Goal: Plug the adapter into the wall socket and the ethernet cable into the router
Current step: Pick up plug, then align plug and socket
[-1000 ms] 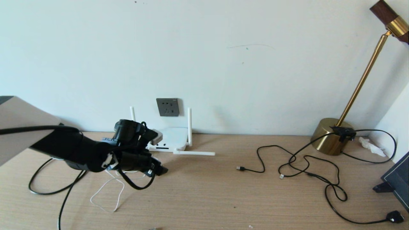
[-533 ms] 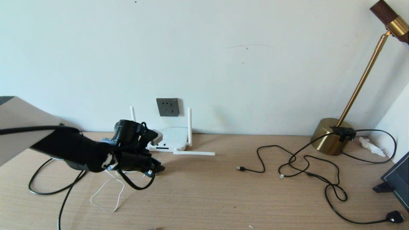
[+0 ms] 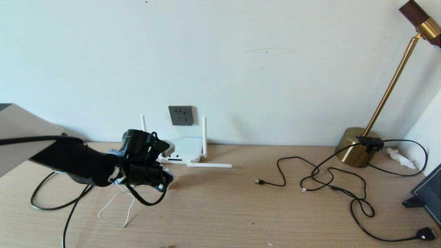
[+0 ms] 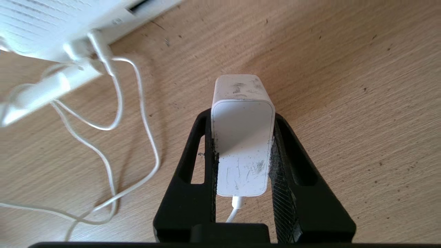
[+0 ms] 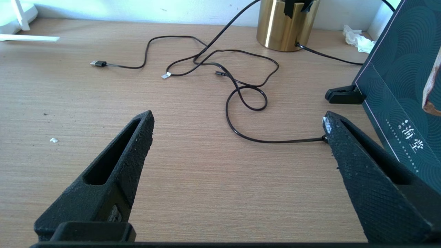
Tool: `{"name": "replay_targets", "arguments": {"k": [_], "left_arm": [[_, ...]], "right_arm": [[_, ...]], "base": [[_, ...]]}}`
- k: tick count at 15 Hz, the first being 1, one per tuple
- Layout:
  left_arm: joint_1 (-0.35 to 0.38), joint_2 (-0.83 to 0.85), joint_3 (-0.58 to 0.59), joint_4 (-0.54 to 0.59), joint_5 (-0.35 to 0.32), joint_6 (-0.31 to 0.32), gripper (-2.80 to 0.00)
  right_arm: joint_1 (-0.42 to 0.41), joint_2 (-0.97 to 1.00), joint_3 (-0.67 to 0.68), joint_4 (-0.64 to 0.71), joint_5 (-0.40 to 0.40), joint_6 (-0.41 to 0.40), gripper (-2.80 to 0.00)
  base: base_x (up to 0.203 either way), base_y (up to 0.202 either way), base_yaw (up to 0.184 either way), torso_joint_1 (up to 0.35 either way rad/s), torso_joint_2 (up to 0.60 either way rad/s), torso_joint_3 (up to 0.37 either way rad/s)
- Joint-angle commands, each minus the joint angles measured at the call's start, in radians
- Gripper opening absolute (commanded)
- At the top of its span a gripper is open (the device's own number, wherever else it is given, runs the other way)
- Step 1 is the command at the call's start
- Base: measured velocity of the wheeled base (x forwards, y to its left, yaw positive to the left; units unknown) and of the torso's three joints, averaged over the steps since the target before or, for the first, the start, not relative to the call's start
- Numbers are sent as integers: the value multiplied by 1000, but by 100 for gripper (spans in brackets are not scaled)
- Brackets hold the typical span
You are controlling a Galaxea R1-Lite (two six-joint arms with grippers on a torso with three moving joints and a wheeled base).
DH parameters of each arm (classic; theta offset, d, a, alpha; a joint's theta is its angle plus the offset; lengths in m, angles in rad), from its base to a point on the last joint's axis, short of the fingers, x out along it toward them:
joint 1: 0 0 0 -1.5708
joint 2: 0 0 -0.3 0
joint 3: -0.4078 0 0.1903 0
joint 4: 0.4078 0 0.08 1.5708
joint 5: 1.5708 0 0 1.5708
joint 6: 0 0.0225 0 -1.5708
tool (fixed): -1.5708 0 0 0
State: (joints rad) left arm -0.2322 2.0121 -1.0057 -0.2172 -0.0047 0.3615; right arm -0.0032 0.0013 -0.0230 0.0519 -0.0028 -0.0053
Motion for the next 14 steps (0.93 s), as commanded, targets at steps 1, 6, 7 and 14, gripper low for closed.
{"name": "replay_targets", "arguments": {"k": [1,6,7,14], "left_arm": [[2,-25,-2,-4,0,2,-280],[-16,-60,-56,-260,13,-210,-280],[-22,-30,-51,-407,48,-247,-280],[-45,187,-1,-1086,241,-298,-280]], "right_arm": [[0,0,0,0,0,0,0],[0,0,0,0,0,1,0],[0,0,0,0,0,-1,0],[0,0,0,0,0,1,0]], "base": [[0,0,0,0,0,0],[0,0,0,0,0,0],[0,0,0,0,0,0],[0,0,0,0,0,0]]}}
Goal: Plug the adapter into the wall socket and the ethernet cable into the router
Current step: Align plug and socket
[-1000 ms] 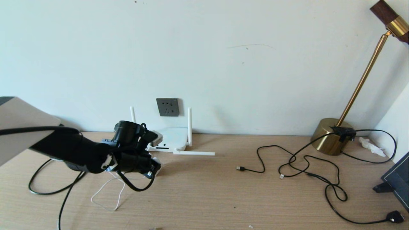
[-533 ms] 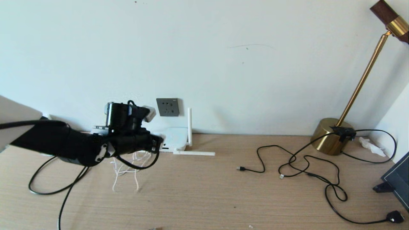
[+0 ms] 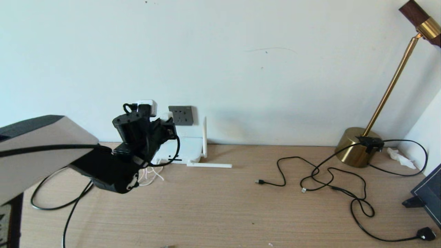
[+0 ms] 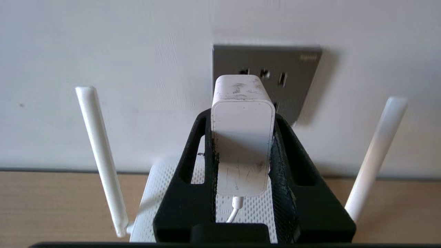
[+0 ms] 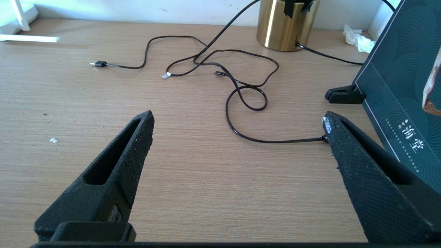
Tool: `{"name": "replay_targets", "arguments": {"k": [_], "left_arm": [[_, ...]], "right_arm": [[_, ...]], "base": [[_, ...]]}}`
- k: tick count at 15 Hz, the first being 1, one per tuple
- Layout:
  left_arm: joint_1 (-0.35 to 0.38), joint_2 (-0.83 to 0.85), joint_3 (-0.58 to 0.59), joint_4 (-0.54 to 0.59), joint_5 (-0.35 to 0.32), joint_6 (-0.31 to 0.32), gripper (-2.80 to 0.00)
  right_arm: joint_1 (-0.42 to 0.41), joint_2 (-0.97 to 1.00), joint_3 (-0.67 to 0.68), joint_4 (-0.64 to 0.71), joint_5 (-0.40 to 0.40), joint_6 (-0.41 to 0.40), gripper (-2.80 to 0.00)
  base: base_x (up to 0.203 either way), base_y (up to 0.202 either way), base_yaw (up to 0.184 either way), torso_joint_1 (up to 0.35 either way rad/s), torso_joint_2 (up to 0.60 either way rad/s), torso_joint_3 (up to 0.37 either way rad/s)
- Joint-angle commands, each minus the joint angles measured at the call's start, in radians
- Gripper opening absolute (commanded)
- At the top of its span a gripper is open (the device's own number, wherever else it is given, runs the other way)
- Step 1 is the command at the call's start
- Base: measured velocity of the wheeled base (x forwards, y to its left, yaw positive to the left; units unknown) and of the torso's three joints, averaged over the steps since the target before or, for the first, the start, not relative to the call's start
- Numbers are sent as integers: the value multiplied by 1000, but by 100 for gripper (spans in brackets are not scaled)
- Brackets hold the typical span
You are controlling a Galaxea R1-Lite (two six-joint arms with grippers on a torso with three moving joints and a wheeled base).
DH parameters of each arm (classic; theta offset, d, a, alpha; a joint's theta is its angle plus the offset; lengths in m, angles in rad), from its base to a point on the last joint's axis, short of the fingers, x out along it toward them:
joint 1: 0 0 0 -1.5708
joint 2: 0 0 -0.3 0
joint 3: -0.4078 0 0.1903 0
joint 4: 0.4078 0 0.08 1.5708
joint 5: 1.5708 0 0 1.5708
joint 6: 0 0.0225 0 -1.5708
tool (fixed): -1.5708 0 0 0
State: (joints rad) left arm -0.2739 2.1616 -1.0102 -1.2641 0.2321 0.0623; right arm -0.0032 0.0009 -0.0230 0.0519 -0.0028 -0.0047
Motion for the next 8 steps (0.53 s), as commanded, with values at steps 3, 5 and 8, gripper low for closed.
{"name": "replay_targets", "arguments": {"k": [3,5,8], "left_arm": [[-21,43,89,-155,3,-13,-280],[-32,36,151,-210,1,-27,-280],[-48,39,192,-266,-1,-48,-280]], "right_arm": [[0,1,0,0,0,0,0],[0,1,0,0,0,0,0],[0,1,0,0,0,0,0]], "base": [[0,0,0,0,0,0],[0,0,0,0,0,0],[0,0,0,0,0,0]]}}
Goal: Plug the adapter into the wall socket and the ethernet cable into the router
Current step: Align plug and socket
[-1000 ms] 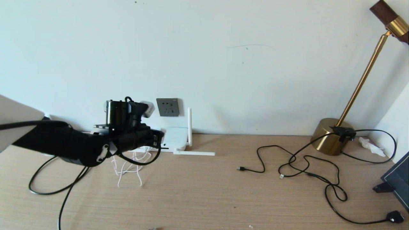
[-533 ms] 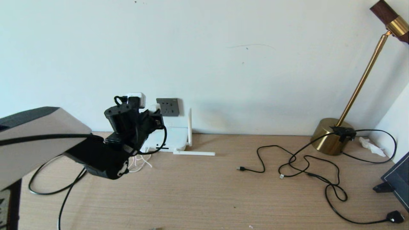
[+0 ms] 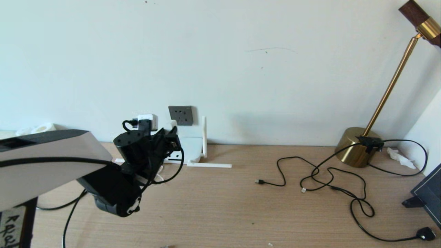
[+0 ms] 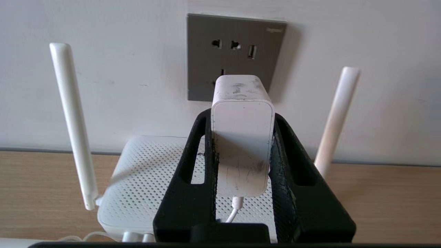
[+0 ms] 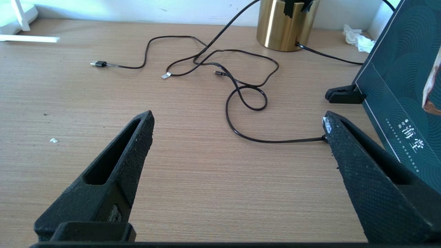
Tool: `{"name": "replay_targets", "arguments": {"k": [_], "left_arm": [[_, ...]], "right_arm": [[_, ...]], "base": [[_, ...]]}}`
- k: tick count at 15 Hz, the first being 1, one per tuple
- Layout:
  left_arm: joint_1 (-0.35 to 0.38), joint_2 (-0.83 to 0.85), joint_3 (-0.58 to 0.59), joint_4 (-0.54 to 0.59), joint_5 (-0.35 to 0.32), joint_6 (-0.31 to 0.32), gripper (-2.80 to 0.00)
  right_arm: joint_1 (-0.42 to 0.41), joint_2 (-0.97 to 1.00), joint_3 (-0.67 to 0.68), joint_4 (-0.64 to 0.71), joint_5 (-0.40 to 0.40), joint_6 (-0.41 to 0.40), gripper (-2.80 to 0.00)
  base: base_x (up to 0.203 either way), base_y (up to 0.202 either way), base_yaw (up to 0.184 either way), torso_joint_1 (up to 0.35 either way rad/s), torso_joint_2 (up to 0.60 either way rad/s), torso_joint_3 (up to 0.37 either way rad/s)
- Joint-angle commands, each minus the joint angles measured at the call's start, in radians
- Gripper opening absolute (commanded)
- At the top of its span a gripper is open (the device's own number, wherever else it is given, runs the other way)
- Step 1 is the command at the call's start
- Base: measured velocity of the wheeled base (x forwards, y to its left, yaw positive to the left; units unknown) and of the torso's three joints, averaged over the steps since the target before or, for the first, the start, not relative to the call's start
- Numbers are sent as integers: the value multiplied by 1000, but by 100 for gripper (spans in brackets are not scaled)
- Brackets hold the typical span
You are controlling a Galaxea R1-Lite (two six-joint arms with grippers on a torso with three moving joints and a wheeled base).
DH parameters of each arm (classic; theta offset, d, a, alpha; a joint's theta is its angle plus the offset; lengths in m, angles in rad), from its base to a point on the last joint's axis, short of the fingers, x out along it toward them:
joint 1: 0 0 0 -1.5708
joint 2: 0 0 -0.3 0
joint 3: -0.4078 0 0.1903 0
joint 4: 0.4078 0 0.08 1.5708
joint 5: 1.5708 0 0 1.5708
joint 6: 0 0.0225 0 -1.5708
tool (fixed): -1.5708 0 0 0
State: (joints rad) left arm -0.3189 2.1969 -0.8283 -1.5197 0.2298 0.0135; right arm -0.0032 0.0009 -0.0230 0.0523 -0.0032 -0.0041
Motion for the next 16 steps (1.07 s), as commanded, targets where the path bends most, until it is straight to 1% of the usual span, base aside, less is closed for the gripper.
{"name": "replay_targets", "arguments": {"k": [1,5,9,13,15,16], "left_arm": [[-5,9,7,-10,0,-3,-280],[-28,20,-5,-10,-1,-6,-280],[-13,23,-20,-10,3,-6,-280],[-11,43,-23,-10,36,-13,-280],[-9,47,-29,-10,36,-12,-280],[-4,58,-54,-10,35,-9,-280]], "right_arm": [[0,0,0,0,0,-2,0],[0,1,0,0,0,0,0],[0,1,0,0,0,0,0],[0,1,0,0,0,0,0],[0,1,0,0,0,0,0],[0,1,0,0,0,0,0]], "base": [[0,0,0,0,0,0],[0,0,0,0,0,0],[0,0,0,0,0,0],[0,0,0,0,0,0],[0,0,0,0,0,0],[0,0,0,0,0,0]]}}
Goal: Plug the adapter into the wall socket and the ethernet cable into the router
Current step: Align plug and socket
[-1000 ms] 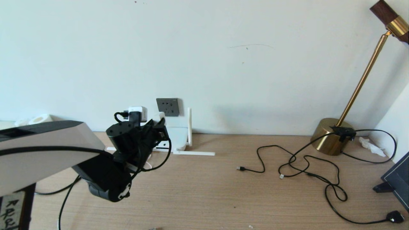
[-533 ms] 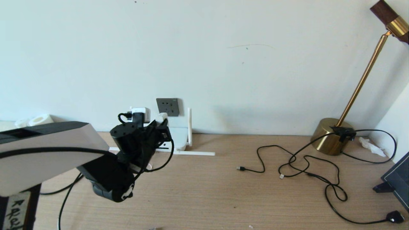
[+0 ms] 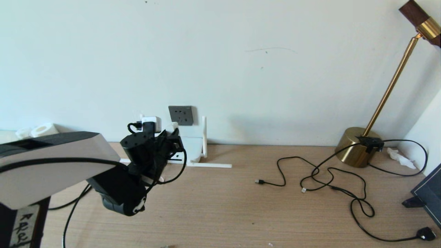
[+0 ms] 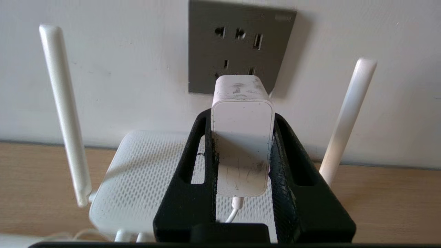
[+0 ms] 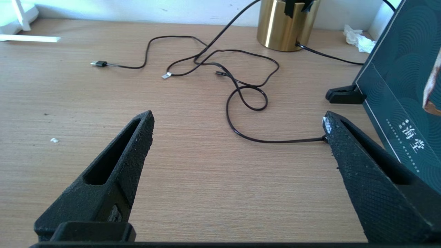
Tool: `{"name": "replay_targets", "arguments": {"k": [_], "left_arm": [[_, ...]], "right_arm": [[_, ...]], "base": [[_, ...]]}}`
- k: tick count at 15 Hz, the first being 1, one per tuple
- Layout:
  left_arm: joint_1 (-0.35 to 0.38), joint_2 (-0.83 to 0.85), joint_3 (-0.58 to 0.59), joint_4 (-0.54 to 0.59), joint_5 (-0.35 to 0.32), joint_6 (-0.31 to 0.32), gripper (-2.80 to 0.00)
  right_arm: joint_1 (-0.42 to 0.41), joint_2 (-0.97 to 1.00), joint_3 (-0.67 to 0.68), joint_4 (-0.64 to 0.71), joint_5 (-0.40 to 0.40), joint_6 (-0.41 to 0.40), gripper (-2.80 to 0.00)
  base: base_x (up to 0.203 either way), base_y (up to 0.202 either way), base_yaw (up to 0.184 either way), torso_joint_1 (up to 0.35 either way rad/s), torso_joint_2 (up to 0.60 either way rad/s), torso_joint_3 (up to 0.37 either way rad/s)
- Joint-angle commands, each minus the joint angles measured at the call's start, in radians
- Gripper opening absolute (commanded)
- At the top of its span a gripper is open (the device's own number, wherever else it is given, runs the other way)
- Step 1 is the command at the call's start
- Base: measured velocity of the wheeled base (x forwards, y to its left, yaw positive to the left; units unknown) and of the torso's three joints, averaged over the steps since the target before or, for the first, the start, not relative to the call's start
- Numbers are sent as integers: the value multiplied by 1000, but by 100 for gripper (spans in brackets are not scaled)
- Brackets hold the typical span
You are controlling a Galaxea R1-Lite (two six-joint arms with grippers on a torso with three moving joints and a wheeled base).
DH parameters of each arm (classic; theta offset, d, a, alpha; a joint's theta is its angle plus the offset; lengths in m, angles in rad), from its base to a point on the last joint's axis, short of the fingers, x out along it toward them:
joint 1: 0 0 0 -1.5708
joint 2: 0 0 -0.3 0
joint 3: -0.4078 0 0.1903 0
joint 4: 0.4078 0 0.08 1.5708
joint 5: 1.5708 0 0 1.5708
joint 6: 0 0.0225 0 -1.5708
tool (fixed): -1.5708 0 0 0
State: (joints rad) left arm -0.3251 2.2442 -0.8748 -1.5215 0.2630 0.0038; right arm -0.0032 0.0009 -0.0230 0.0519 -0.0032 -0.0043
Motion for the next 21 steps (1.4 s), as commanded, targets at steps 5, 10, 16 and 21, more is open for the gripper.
{"name": "replay_targets", "arguments": {"k": [5,10,16,21], "left_arm": [[22,-49,-3,-8,-9,0,-280],[20,-126,75,-8,-22,2,-280],[15,-152,119,-8,-25,1,-280],[12,-150,114,-8,-25,1,-280]], "right_arm": [[0,1,0,0,0,0,0],[0,1,0,0,0,0,0],[0,1,0,0,0,0,0],[0,1,0,0,0,0,0]], "base": [[0,0,0,0,0,0],[0,0,0,0,0,0],[0,0,0,0,0,0],[0,0,0,0,0,0]]}}
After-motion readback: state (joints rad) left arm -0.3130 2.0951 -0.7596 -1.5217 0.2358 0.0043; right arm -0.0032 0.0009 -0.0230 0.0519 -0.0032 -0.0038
